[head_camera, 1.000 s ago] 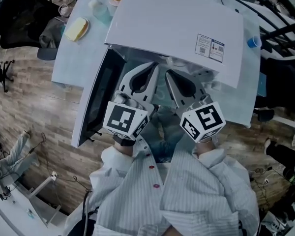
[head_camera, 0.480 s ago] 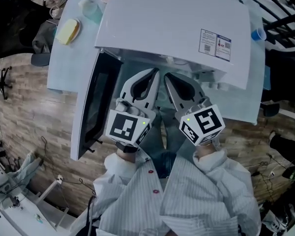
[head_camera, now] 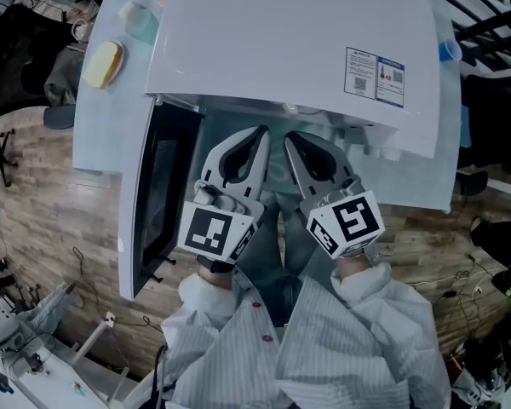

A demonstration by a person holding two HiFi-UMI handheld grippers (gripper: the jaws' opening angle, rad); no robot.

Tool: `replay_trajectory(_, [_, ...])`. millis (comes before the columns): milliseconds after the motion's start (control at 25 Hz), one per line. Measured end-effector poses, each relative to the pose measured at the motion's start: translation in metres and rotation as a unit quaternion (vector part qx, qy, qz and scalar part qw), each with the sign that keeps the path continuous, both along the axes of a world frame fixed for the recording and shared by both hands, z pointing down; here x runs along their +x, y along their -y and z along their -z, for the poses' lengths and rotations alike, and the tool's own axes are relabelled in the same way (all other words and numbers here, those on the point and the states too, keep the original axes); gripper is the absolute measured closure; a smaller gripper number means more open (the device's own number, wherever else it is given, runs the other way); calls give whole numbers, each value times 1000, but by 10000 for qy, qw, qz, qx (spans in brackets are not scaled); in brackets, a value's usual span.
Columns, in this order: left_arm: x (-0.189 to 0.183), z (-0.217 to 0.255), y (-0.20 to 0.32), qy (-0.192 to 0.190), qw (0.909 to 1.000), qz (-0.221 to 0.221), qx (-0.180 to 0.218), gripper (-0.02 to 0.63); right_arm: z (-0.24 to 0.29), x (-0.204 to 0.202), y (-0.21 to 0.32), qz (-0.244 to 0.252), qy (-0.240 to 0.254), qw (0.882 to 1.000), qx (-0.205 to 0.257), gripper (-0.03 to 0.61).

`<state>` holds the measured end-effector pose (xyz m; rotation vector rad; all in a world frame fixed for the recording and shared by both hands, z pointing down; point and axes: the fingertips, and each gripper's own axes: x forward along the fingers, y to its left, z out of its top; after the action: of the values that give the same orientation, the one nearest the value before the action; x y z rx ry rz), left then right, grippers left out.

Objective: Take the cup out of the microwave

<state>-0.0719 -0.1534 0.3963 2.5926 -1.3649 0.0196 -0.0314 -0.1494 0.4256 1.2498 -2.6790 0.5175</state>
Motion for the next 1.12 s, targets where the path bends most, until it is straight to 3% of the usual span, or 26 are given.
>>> replay_trajectory(800, [-11, -13, -9, -4, 10000, -89, -33, 604, -29, 10, 6, -623, -185, 9978, 117, 537])
replay_trajectory(920, [-15, -13, -11, 21, 10000, -87, -42, 604, -32, 10, 10, -710, -149, 9973, 109, 471])
replay_trajectory(1120, [-26, -14, -11, 76, 10000, -36, -31, 604, -36, 9, 17, -910, -240, 9954, 170, 443])
